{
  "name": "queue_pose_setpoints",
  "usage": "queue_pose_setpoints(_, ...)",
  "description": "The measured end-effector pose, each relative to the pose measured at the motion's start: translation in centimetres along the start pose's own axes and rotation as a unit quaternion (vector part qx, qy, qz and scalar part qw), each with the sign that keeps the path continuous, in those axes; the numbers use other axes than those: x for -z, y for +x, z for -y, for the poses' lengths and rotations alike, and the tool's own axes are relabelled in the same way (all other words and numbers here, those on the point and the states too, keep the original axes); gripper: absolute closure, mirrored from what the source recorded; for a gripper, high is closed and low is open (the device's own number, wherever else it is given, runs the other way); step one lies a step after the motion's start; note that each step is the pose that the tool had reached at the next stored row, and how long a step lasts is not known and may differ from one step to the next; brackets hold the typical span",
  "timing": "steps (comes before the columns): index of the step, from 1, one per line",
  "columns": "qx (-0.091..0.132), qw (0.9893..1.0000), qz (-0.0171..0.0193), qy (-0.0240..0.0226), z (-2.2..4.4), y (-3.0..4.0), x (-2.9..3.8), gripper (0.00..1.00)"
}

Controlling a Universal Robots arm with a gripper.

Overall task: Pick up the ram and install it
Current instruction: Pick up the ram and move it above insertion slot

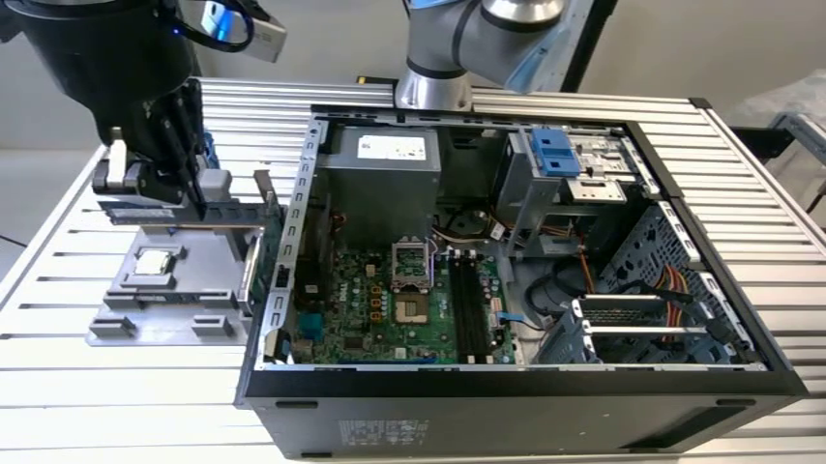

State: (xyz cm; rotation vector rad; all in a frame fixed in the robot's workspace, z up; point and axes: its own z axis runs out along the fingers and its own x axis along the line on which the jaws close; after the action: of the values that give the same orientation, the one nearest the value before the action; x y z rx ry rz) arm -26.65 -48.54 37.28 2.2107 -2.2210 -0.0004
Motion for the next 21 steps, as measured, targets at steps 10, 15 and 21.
queue_pose_setpoints(10, 0.0, 1.0, 0.0, -0.0001, 1.55, -0.01, 0.01, 1.0)
queue_pose_setpoints(15, 0.0, 1.0, -0.0001, -0.0002, 2.39, -0.01, 0.01, 1.0)
queue_pose_setpoints(21, 0.0, 1.0, -0.0001, -0.0004, 3.42, -0.02, 0.02, 1.0)
